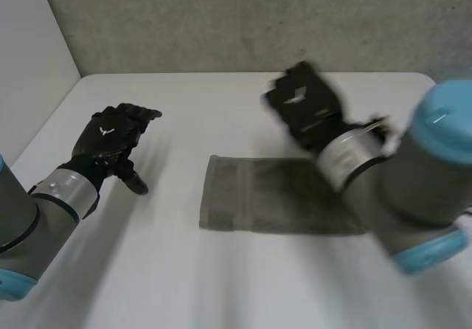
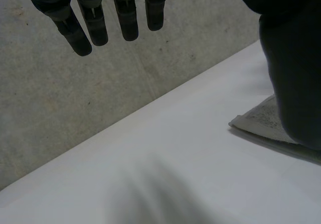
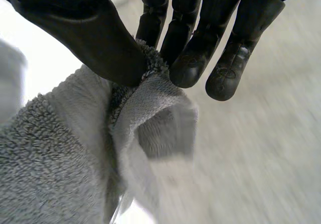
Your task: Fold the towel.
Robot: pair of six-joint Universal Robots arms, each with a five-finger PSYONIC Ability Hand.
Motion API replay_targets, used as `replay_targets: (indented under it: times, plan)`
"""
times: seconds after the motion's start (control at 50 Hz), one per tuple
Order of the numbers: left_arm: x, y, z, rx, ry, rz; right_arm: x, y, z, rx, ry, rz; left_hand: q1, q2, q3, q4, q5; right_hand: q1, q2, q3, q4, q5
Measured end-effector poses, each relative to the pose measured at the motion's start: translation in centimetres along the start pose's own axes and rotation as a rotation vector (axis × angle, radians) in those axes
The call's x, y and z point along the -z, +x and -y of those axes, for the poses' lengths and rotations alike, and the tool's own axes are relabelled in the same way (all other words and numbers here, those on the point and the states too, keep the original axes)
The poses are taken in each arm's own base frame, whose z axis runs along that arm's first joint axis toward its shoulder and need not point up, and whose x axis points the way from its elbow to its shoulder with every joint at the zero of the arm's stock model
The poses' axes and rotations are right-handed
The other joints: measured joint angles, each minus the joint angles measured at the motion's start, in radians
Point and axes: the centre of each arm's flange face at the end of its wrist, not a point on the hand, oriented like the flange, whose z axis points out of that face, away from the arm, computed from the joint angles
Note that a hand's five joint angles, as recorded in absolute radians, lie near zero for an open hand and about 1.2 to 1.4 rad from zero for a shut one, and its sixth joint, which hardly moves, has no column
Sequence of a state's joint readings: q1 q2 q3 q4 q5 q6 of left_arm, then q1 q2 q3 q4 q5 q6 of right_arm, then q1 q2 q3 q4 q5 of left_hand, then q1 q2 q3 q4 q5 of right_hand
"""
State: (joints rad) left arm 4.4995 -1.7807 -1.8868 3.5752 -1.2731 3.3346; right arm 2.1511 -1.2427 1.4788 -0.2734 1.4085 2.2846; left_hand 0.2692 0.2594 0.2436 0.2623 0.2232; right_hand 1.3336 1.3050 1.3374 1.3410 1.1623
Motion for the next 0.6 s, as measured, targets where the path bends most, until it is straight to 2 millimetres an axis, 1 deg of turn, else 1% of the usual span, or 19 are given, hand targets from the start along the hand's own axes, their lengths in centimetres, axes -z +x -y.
replay_targets:
  times: [0.02, 0.04, 0.06, 0.08, 0.1, 0.12, 0.14, 0.16, 0.18, 0.2, 0.22, 0.26, 0.28, 0.32, 0.4, 0.46, 0.5, 0.52, 0.6]
  plan:
    - [0.0, 0.0, 0.0, 0.000, 0.000, 0.000, 0.1, -1.9, 0.9, -0.002, 0.031, 0.041, 0.000, 0.000, 0.000, 0.000, 0.000, 0.000, 0.000, 0.000, 0.000, 0.000]
    - [0.0, 0.0, 0.0, 0.000, 0.000, 0.000, 0.1, -2.7, 1.2, -0.002, 0.041, 0.060, 0.000, 0.000, 0.000, 0.000, 0.000, 0.000, 0.000, 0.000, 0.000, 0.000]
    - [0.0, 0.0, 0.0, 0.000, -0.001, 0.000, 0.2, -4.4, 1.6, -0.002, 0.055, 0.100, 0.000, 0.000, 0.000, 0.000, 0.000, 0.000, 0.000, 0.000, 0.000, 0.000]
    - [0.0, 0.0, -0.1, 0.000, -0.001, 0.001, 0.4, -6.0, 1.8, -0.001, 0.063, 0.138, 0.000, 0.000, 0.000, 0.000, 0.000, 0.000, 0.000, 0.000, 0.000, 0.000]
    - [0.0, 0.0, -0.1, 0.000, -0.002, 0.001, 0.4, -6.8, 1.9, 0.000, 0.065, 0.157, 0.000, 0.000, 0.000, 0.000, 0.000, 0.000, 0.000, 0.000, 0.000, 0.000]
    - [0.0, 0.0, -0.1, 0.001, -0.002, 0.001, 0.6, -8.4, 1.9, 0.004, 0.065, 0.198, 0.000, 0.000, 0.000, 0.000, 0.000, -0.062, -0.051, -0.062, -0.066, -0.066]
    - [0.0, 0.0, -0.1, 0.001, -0.003, 0.000, 0.7, -9.1, 1.8, 0.006, 0.064, 0.215, 0.000, 0.000, 0.000, 0.000, 0.000, -0.119, -0.104, -0.111, -0.116, -0.116]
    - [0.0, 0.0, -0.2, 0.001, -0.004, 0.000, 0.8, -10.3, 1.6, 0.010, 0.057, 0.247, 0.000, 0.000, 0.000, 0.000, 0.000, -0.258, -0.242, -0.258, -0.261, -0.265]
    - [0.0, 0.0, -0.2, 0.001, -0.004, -0.001, 0.9, -10.8, 1.4, 0.013, 0.052, 0.260, 0.000, 0.000, 0.000, 0.000, 0.000, -0.357, -0.322, -0.335, -0.339, -0.347]
    - [0.0, 0.1, -0.2, 0.001, -0.005, -0.002, 1.0, -11.6, 1.1, 0.016, 0.042, 0.284, 0.000, 0.000, 0.000, 0.000, 0.000, -0.565, -0.551, -0.558, -0.562, -0.582]
    - [0.0, 0.1, -0.3, 0.001, -0.006, -0.003, 1.1, -12.1, 0.8, 0.018, 0.031, 0.299, 0.000, 0.000, 0.000, 0.000, 0.000, -0.745, -0.735, -0.716, -0.721, -0.753]
    - [0.0, 0.2, -0.3, 0.001, -0.008, -0.004, 1.2, -12.6, 0.3, 0.016, 0.013, 0.316, 0.000, 0.000, 0.000, 0.000, 0.000, -1.000, -0.988, -0.997, -1.002, -1.028]
    - [-0.1, 0.2, -0.4, 0.000, -0.008, -0.005, 1.2, -12.6, 0.2, 0.013, 0.005, 0.319, 0.000, 0.000, 0.000, 0.000, 0.000, -1.055, -1.039, -1.052, -1.058, -1.089]
    - [-0.1, 0.2, -0.4, 0.000, -0.009, -0.006, 1.2, -12.4, 0.0, 0.005, -0.002, 0.316, 0.000, 0.000, 0.000, 0.000, 0.000, -1.090, -1.060, -1.089, -1.088, -1.098]
    - [-0.1, 0.3, -0.4, -0.001, -0.010, -0.007, 1.3, -10.2, 0.2, -0.038, -0.014, 0.269, 0.000, 0.000, 0.000, 0.000, 0.000, -1.099, -1.060, -1.092, -1.088, -1.099]
    - [0.0, 0.4, -0.4, -0.001, -0.009, -0.010, 1.4, -7.0, -0.4, -0.105, -0.042, 0.193, 0.000, 0.000, 0.000, 0.000, 0.000, -1.103, -1.060, -1.092, -1.088, -1.099]
    - [0.0, 0.5, -0.4, -0.001, -0.010, -0.012, 1.6, -5.5, -0.9, -0.141, -0.064, 0.156, 0.000, 0.000, 0.000, 0.000, 0.000, -1.103, -1.060, -1.092, -1.088, -1.099]
    - [0.0, 0.5, -0.4, -0.001, -0.011, -0.014, 2.0, -4.5, -1.6, -0.169, -0.087, 0.133, 0.000, 0.000, 0.000, 0.000, 0.000, -1.104, -1.060, -1.092, -1.088, -1.099]
    - [0.1, 0.8, -0.5, -0.001, -0.012, -0.021, 3.2, -2.5, -3.7, -0.227, -0.162, 0.083, 0.000, 0.000, 0.000, 0.000, 0.000, -1.104, -1.060, -1.092, -1.088, -1.099]
